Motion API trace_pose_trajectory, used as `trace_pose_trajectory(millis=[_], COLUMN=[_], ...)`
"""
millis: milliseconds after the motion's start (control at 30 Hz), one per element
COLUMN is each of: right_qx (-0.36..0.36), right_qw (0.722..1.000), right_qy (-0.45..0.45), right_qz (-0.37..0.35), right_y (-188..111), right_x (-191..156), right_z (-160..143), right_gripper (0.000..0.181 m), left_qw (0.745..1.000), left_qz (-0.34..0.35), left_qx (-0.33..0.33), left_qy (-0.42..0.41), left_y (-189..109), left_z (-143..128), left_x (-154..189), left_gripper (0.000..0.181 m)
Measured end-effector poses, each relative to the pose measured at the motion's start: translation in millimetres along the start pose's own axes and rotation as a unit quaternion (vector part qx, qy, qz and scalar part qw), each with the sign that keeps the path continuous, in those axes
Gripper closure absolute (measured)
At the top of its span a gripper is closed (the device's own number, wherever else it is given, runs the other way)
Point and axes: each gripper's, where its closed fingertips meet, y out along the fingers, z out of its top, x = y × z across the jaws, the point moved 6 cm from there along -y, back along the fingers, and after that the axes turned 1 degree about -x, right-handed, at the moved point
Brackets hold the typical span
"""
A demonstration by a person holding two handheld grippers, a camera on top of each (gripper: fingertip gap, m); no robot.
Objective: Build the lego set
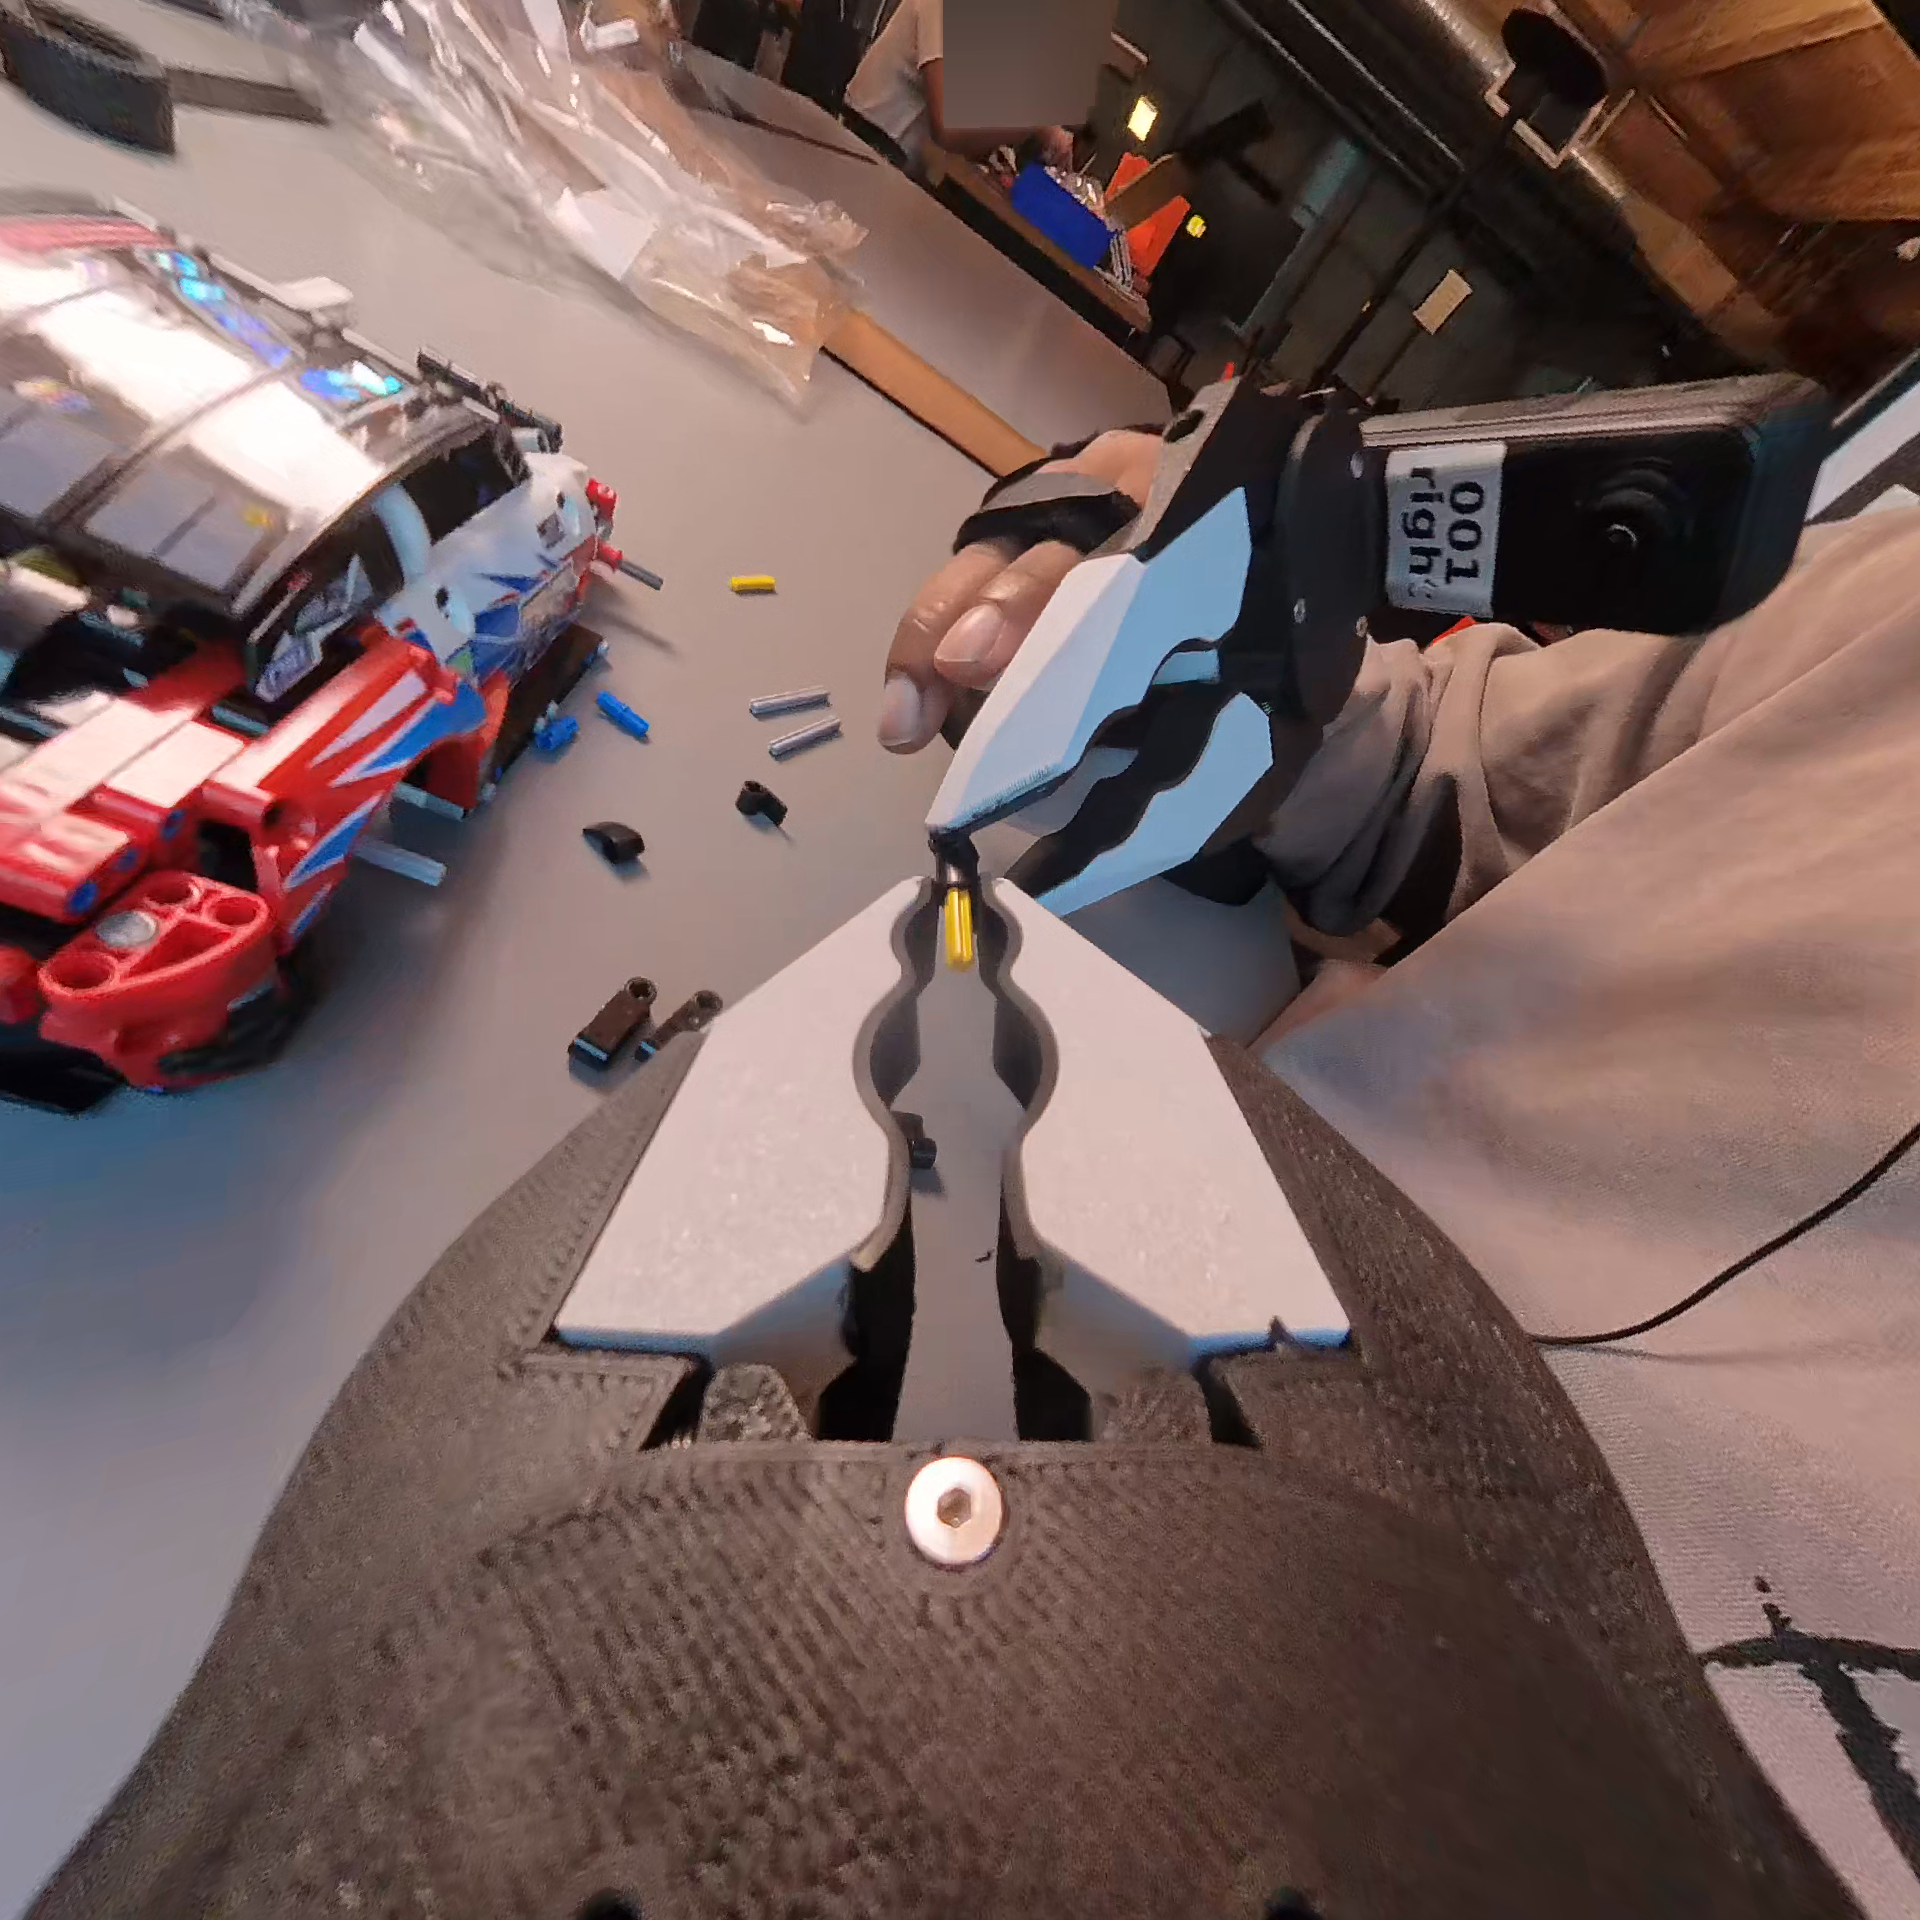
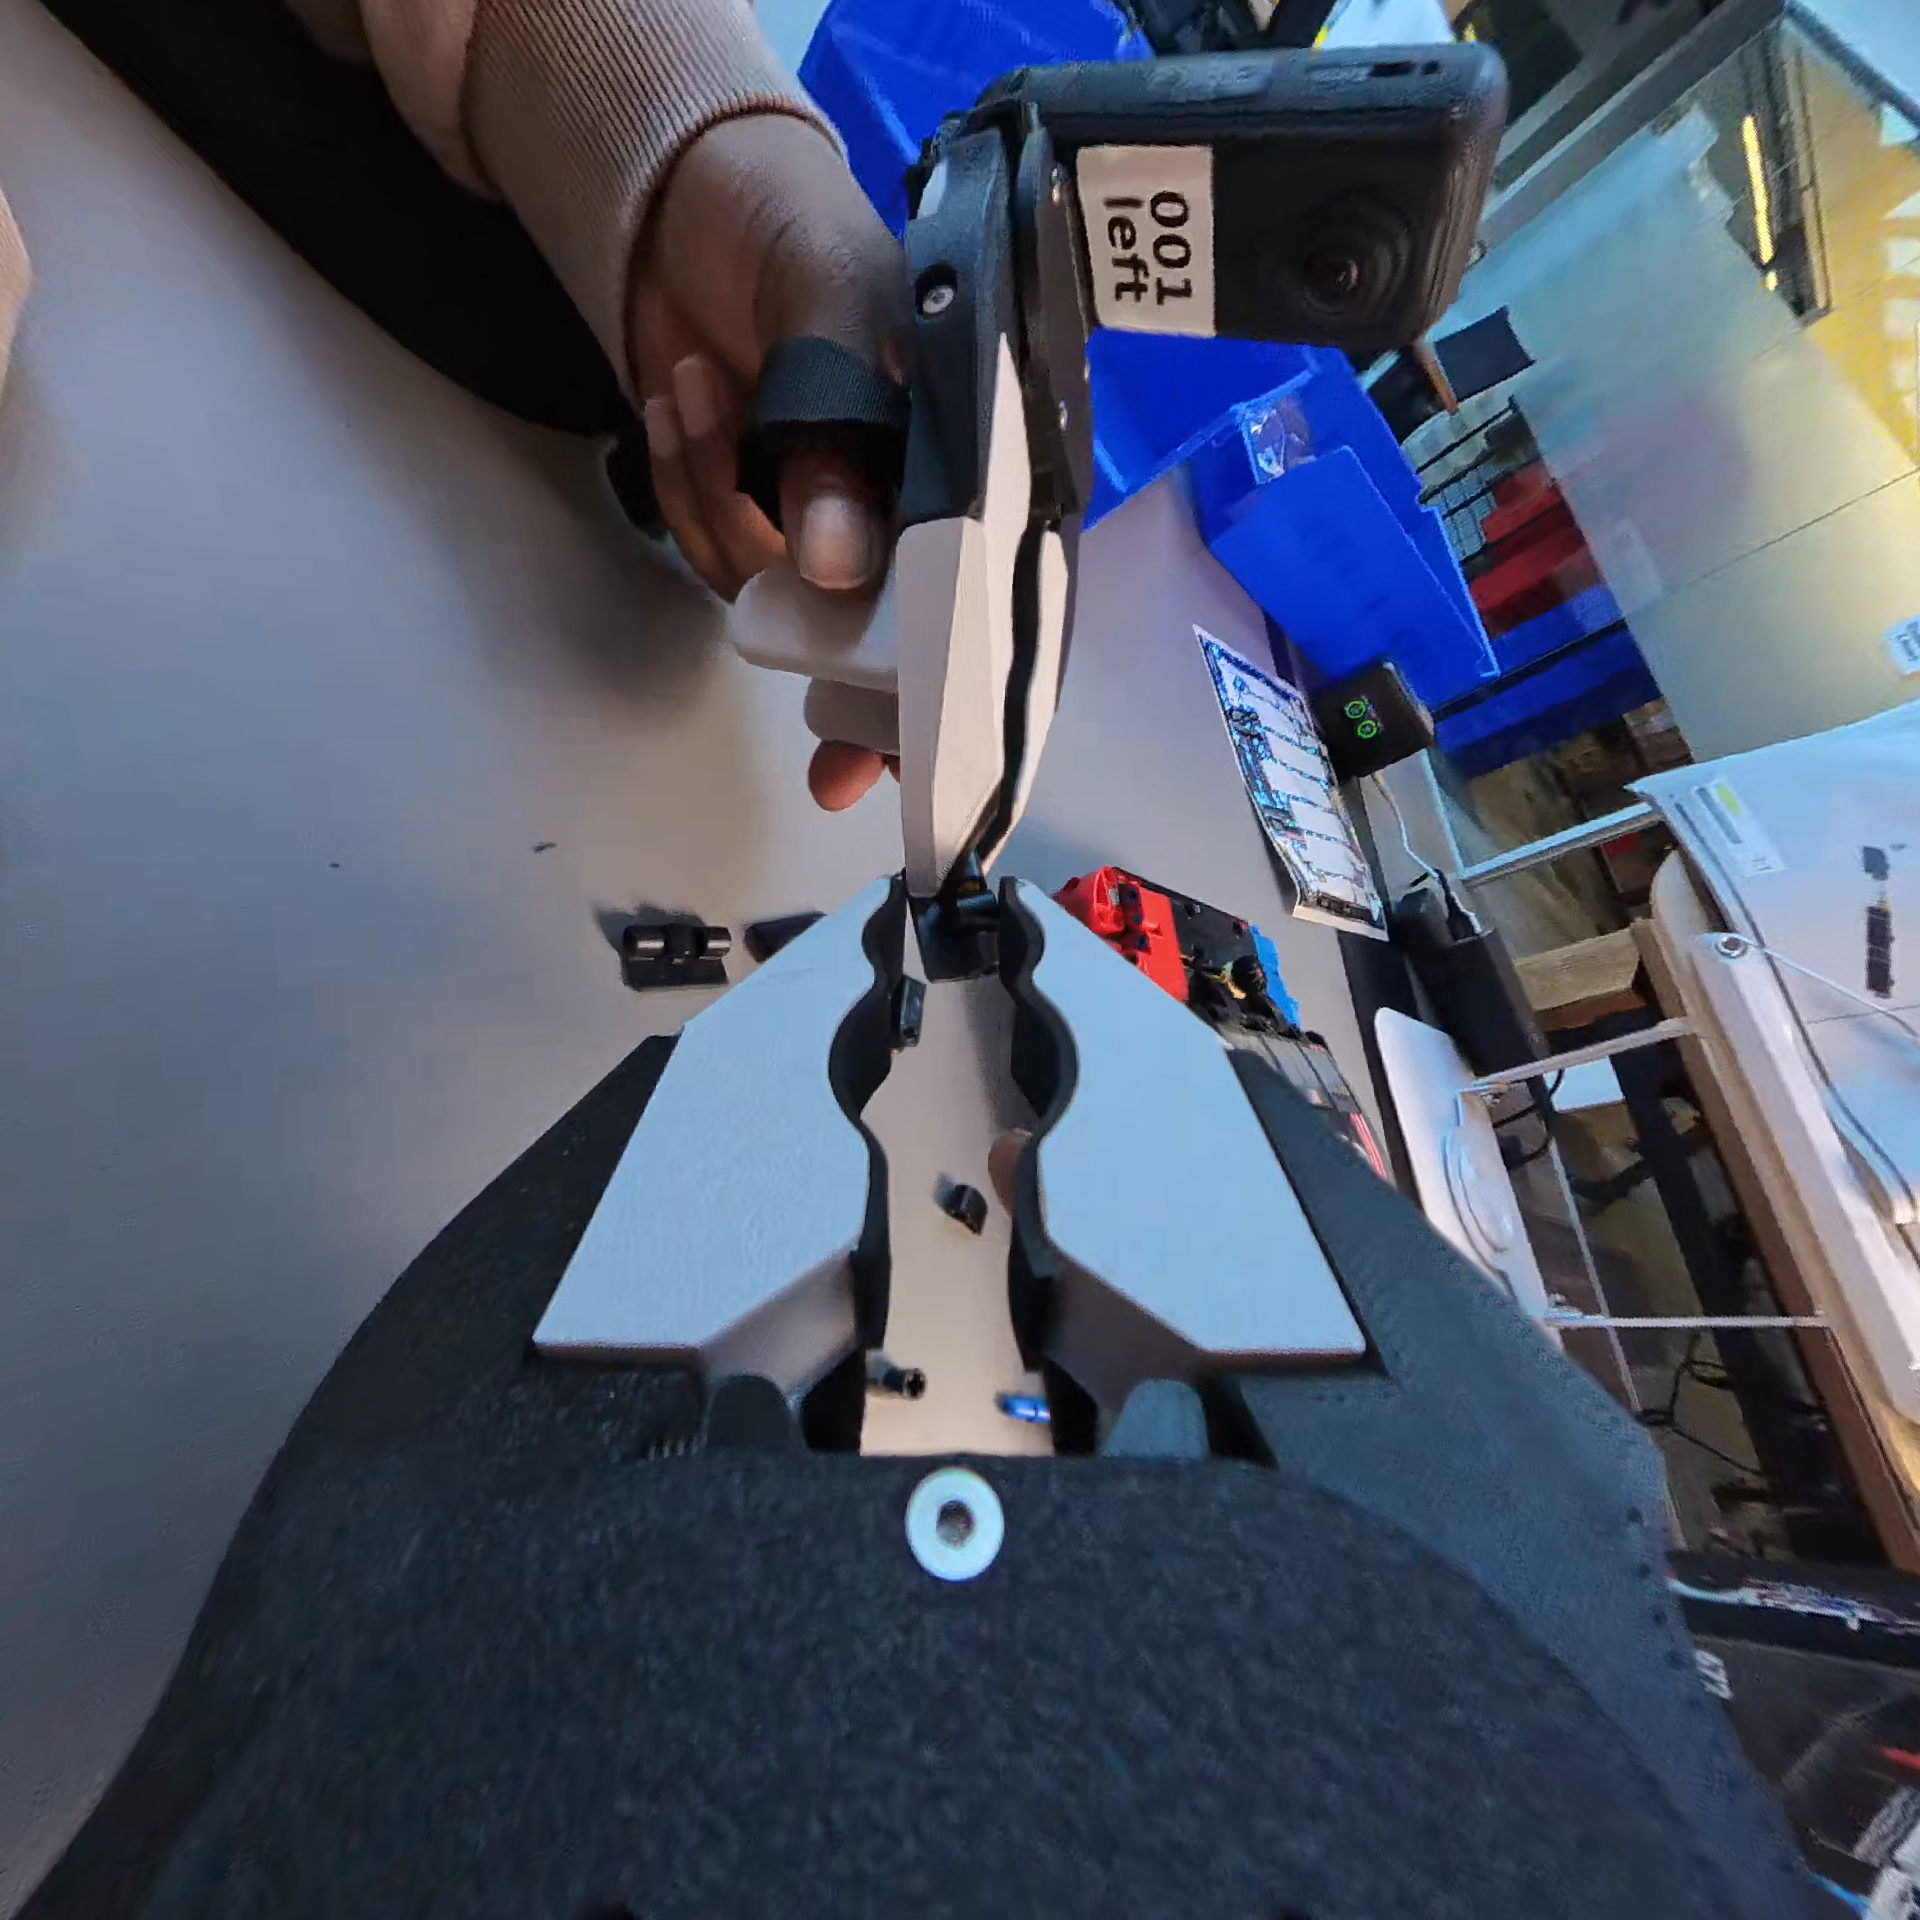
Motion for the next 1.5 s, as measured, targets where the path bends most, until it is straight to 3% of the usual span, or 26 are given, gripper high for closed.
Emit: trace_pose_trajectory(millis=[67,133,200,300,400,600,733,967,1067,1133,1233,1333,1500], right_qx=[0.035,0.074,0.116,0.145,0.153,0.128,0.118,0.096,0.058,-0.032,-0.166,-0.215,-0.264], right_qw=[0.998,0.984,0.959,0.944,0.941,0.971,0.977,0.969,0.965,0.961,0.933,0.913,0.898], right_qy=[0.043,0.151,0.238,0.269,0.264,0.179,0.156,0.200,0.248,0.273,0.319,0.346,0.350], right_qz=[0.012,0.055,0.102,0.126,0.144,0.094,0.089,0.112,0.065,0.023,0.013,0.010,0.044], right_y=[-6,-14,-22,-22,-20,-21,-19,-27,-68,-100,-133,-138,-117], right_x=[5,15,21,18,12,10,6,14,51,68,63,49,37], right_z=[2,1,-2,0,5,8,11,0,-27,-67,-127,-164,-189], right_gripper=[0.164,0.147,0.148,0.156,0.180,0.181,0.181,0.175,0.162,0.163,0.162,0.163,0.162], left_qw=[0.997,0.982,0.958,0.937,0.928,0.943,0.945,0.935,0.940,0.940,0.941,0.946,0.955], left_qz=[0.010,0.039,0.066,0.061,0.057,0.047,0.037,0.071,0.093,0.103,0.109,0.110,0.111], left_qx=[0.010,0.013,0.016,0.037,0.045,0.026,0.023,-0.002,-0.004,-0.009,-0.013,-0.014,-0.015], left_qy=[0.074,0.186,0.278,0.343,0.364,0.328,0.325,0.346,0.329,0.324,0.319,0.305,0.274], left_y=[-4,-8,-10,-10,-10,-8,-6,-4,-9,-11,-10,-7,-3], left_z=[5,8,8,7,7,3,1,2,4,5,5,4,2], left_x=[7,15,22,34,39,35,37,33,26,22,20,18,14], left_gripper=[0.176,0.176,0.176,0.176,0.176,0.169,0.171,0.176,0.176,0.176,0.176,0.176,0.176])
